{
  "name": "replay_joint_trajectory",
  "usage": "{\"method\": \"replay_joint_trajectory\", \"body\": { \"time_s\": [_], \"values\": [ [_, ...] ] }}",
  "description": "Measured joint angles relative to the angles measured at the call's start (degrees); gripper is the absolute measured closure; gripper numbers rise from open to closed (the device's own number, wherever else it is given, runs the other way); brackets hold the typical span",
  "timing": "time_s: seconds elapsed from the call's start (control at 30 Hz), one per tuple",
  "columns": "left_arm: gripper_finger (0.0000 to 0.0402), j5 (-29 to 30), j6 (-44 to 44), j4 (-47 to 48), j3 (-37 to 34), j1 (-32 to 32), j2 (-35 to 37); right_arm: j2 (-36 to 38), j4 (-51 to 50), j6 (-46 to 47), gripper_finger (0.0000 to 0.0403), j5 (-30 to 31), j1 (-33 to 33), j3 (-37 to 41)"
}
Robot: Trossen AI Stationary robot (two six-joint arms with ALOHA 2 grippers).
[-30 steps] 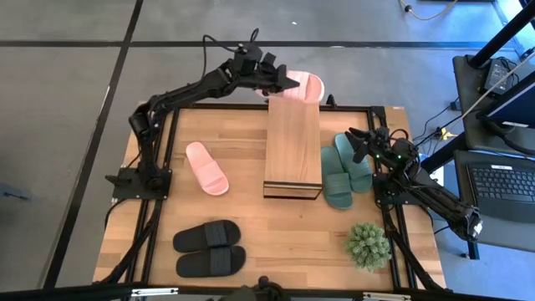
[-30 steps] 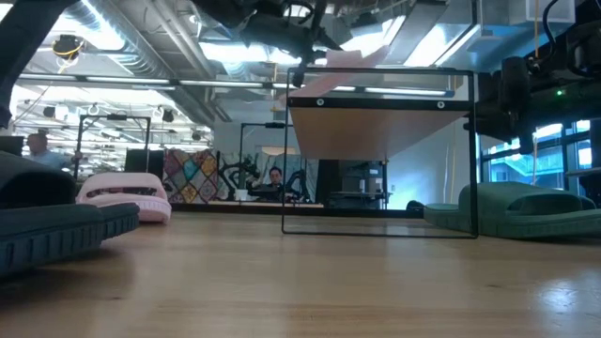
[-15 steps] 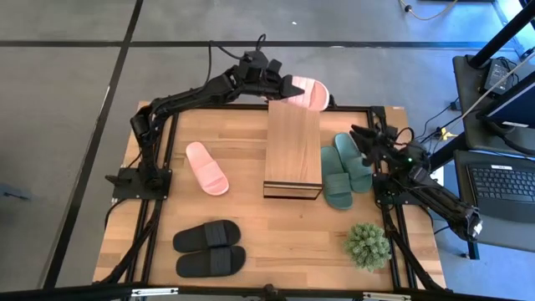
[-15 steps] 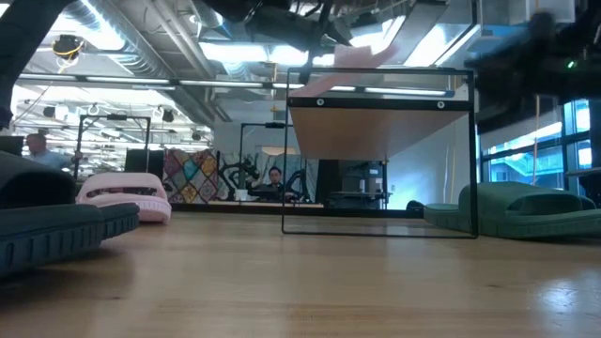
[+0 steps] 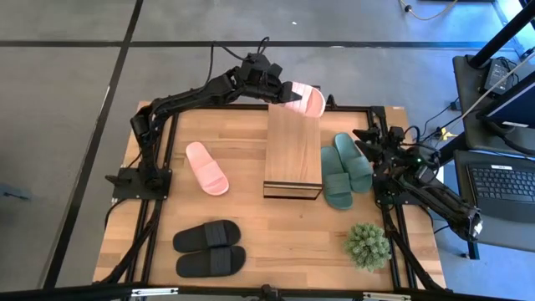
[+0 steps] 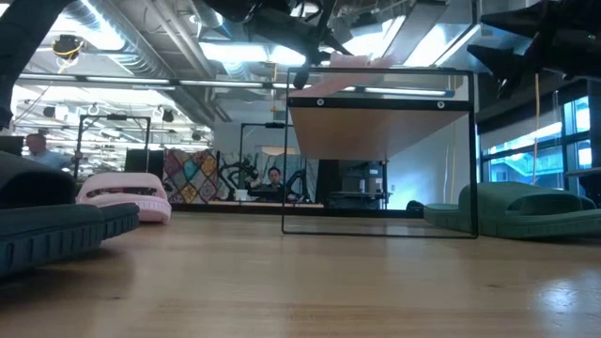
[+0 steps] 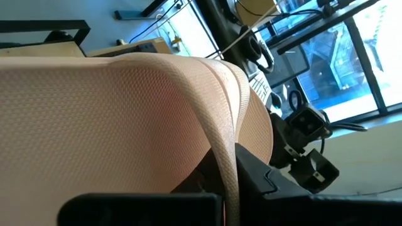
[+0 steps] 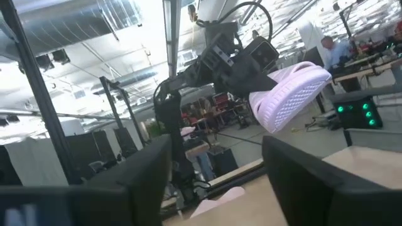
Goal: Pick and place slides into the shelf
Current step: Put the right pink slide on the shelf
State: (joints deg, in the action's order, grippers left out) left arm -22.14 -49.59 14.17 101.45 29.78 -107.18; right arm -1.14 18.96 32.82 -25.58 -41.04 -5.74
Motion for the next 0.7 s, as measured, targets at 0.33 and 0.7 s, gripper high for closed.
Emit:
{"method": "replay_joint_trajectory", "body": {
  "time_s": [0.33, 0.7],
  "values": [
    [0.0399, -0.54, 0.99, 0.27, 0.00, -0.11, 0.00, -0.98, -0.11, 0.55, 0.0092, 11.56, 0.00, -0.02],
    [0.0399, -0.97, 1.74, 0.40, 0.00, -0.31, 0.00, -17.45, -2.85, 4.64, 0.0100, 16.45, 0.02, -8.64]
  ]
}}
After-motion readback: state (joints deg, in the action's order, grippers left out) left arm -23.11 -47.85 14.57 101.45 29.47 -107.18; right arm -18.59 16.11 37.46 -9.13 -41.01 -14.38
